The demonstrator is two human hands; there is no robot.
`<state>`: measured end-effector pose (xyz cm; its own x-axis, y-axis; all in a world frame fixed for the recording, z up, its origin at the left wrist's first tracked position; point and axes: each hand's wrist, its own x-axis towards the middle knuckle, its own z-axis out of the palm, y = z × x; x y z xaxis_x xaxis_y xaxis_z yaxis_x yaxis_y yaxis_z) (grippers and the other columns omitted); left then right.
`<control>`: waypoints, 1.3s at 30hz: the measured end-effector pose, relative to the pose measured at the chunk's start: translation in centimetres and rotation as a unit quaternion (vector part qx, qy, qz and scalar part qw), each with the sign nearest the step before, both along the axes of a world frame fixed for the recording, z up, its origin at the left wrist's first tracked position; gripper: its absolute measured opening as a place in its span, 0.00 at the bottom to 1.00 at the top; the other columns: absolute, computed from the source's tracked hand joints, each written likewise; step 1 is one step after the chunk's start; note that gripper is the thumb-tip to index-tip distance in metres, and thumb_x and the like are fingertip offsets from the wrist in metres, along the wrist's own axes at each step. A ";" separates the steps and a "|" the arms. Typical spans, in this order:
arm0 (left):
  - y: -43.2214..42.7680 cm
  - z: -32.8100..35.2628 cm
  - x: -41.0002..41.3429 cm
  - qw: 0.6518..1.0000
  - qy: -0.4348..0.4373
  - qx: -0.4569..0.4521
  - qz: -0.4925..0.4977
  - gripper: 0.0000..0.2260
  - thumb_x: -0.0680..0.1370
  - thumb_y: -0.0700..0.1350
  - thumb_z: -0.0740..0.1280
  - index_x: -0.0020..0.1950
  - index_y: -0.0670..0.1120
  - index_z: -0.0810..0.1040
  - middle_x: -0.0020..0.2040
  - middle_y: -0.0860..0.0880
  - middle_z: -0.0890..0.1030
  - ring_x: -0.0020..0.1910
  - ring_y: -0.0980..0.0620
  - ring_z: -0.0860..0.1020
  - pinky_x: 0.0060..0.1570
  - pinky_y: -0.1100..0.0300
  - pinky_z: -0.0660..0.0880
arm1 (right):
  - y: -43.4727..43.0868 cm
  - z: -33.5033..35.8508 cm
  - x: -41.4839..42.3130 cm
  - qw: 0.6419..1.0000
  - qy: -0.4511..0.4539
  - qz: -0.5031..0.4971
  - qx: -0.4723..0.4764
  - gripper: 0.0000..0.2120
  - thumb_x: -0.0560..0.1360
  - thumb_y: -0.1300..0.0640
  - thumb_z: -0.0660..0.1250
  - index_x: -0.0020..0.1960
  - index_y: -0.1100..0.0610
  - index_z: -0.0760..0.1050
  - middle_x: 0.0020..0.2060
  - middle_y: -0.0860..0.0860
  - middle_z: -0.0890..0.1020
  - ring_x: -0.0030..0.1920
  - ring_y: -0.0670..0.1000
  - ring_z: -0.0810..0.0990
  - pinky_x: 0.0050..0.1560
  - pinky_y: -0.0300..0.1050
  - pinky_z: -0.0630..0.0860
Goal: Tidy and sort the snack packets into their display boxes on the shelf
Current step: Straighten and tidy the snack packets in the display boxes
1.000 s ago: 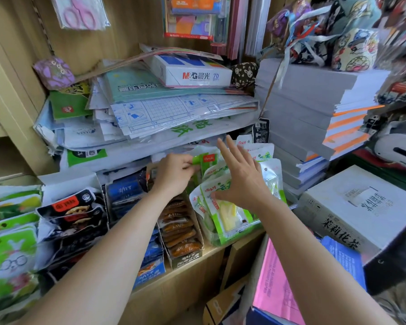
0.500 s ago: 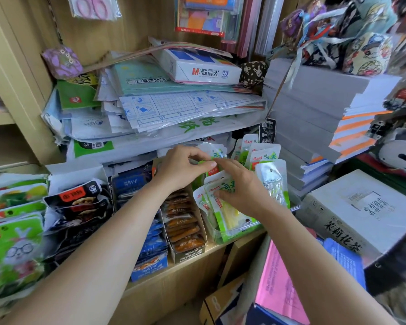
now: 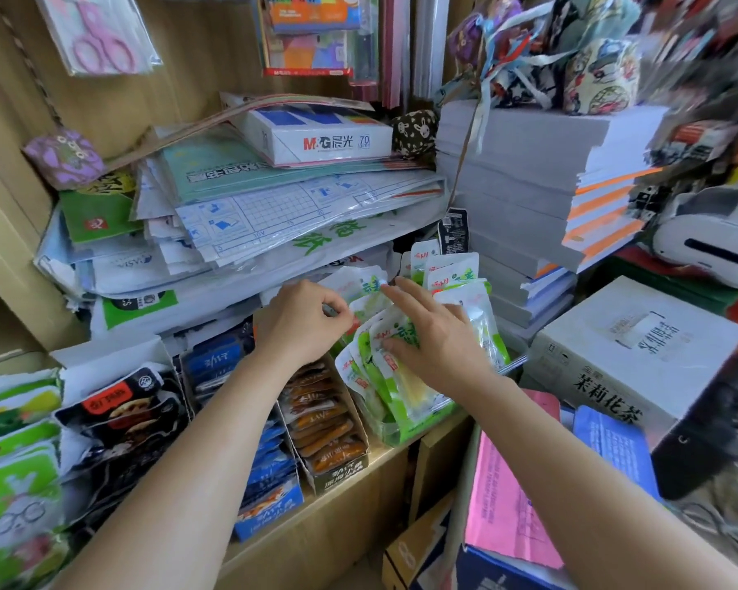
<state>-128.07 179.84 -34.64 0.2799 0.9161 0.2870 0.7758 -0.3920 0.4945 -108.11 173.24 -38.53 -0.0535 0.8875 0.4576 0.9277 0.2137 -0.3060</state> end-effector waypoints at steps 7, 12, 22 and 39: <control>-2.7 0.5 -1.0 0.989 -0.145 -0.007 -0.007 0.07 0.75 0.52 0.74 0.53 0.56 0.85 0.49 0.60 0.83 0.42 0.62 0.80 0.48 0.56 0.80 | -0.6 -0.3 0.1 0.981 0.185 -0.022 -0.060 0.41 0.73 0.43 0.74 0.79 0.47 0.57 0.68 0.44 0.75 0.58 0.50 0.79 0.57 0.47 0.76; -6.4 -1.1 -1.8 0.995 -0.086 0.006 0.042 0.06 0.73 0.53 0.76 0.48 0.54 0.85 0.41 0.60 0.84 0.37 0.66 0.80 0.43 0.64 0.78 | -1.8 -0.4 -0.7 0.970 0.229 -0.037 -0.074 0.31 0.76 0.49 0.72 0.76 0.50 0.65 0.67 0.50 0.77 0.59 0.50 0.76 0.55 0.43 0.71; -6.1 -3.5 -0.5 0.987 -0.151 -0.055 -0.009 0.06 0.80 0.43 0.70 0.46 0.50 0.87 0.36 0.54 0.85 0.35 0.57 0.84 0.40 0.49 0.84 | -3.9 -0.4 0.0 0.971 0.220 -0.023 -0.095 0.23 0.76 0.57 0.73 0.68 0.52 0.70 0.61 0.48 0.78 0.46 0.47 0.74 0.48 0.42 0.68; -10.8 -2.0 -2.4 0.993 -0.024 -0.111 -0.036 0.18 0.78 0.47 0.71 0.68 0.51 0.79 0.59 0.53 0.84 0.52 0.61 0.81 0.55 0.64 0.76 | -7.8 -0.5 -0.3 0.953 0.236 -0.022 -0.187 0.40 0.78 0.51 0.70 0.81 0.51 0.50 0.72 0.51 0.72 0.64 0.55 0.77 0.62 0.53 0.76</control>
